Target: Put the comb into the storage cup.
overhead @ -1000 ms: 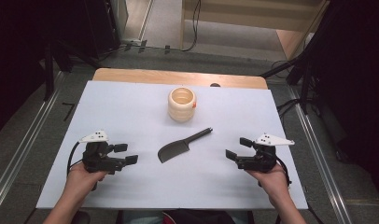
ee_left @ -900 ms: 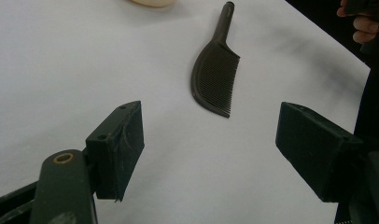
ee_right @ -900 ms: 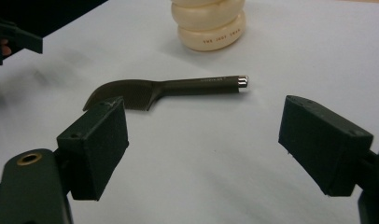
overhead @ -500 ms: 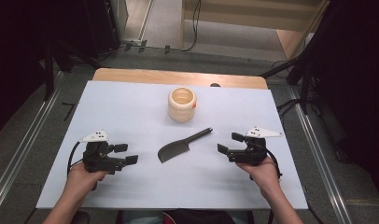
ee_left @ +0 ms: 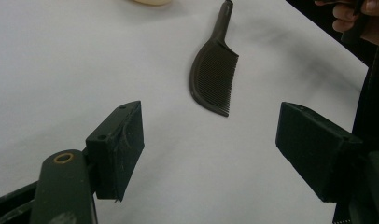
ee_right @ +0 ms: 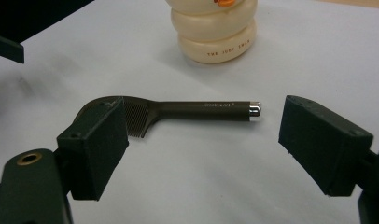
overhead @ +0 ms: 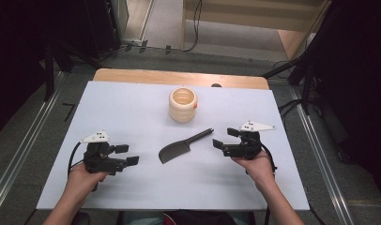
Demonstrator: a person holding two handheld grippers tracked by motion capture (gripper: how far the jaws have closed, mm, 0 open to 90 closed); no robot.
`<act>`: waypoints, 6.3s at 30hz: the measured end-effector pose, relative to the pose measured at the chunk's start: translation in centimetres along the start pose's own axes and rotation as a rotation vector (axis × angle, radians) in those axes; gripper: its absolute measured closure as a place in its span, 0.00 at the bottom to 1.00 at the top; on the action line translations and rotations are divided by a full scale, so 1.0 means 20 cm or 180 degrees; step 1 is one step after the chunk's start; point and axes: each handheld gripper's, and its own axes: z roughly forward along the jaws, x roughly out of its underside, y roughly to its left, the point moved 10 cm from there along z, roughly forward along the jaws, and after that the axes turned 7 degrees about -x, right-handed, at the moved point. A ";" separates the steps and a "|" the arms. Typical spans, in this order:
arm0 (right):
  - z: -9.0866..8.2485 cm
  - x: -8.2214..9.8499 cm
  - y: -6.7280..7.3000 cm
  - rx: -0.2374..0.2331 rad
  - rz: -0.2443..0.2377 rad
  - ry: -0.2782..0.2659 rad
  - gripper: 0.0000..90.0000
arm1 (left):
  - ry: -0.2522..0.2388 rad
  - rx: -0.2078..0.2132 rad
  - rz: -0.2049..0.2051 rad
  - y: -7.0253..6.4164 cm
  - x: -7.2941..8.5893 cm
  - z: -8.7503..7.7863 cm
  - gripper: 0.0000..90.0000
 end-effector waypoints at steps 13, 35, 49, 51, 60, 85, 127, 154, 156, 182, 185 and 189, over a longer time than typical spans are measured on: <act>0.06 -0.06 -0.03 0.0036 -0.0020 0.0022 0.16 | 0.0008 0.0016 0.0004 0.00 0.00 0.00 0.27; 0.19 -0.13 -0.07 0.0057 0.0005 0.0058 0.16 | 0.0033 0.0014 0.0031 0.00 0.00 0.01 0.27; 0.28 -0.17 -0.10 0.0071 -0.0016 0.0124 0.16 | 0.0049 0.0014 0.0071 -0.01 0.01 0.00 0.27; 0.29 -0.17 -0.10 0.0068 -0.0020 0.0124 0.16 | 0.0048 0.0014 0.0073 -0.01 0.01 0.00 0.27; 0.34 -0.21 -0.13 0.0116 -0.0079 0.0054 0.22 | 0.0030 -0.0010 0.0031 0.00 0.02 -0.01 0.27; 0.42 -0.11 -0.21 0.0356 -0.0064 -0.0068 0.97 | 0.0021 -0.0020 0.0034 0.00 0.02 -0.02 0.27; 0.42 0.08 -0.21 0.0360 -0.0010 0.0428 0.97 | 0.0041 0.0017 0.0097 -0.01 0.01 0.01 0.27; 0.32 0.21 -0.07 0.0141 -0.0146 0.0751 0.97 | 0.0056 -0.0003 0.0133 -0.01 0.00 0.01 0.27; 0.32 0.21 -0.06 0.0119 -0.0162 0.0749 0.97 | 0.0046 0.0003 0.0133 -0.01 0.00 0.01 0.27; 0.23 0.15 0.00 0.0035 -0.0114 0.0596 0.82 | 0.0053 0.0007 0.0139 -0.01 0.00 0.01 0.27; 0.19 0.12 0.01 -0.0040 -0.0108 0.0478 0.73 | 0.0052 0.0006 0.0131 -0.01 0.00 0.01 0.27; 0.16 0.08 0.05 -0.0130 -0.0089 0.0365 0.63 | 0.0064 0.0006 0.0135 -0.01 0.00 0.01 0.27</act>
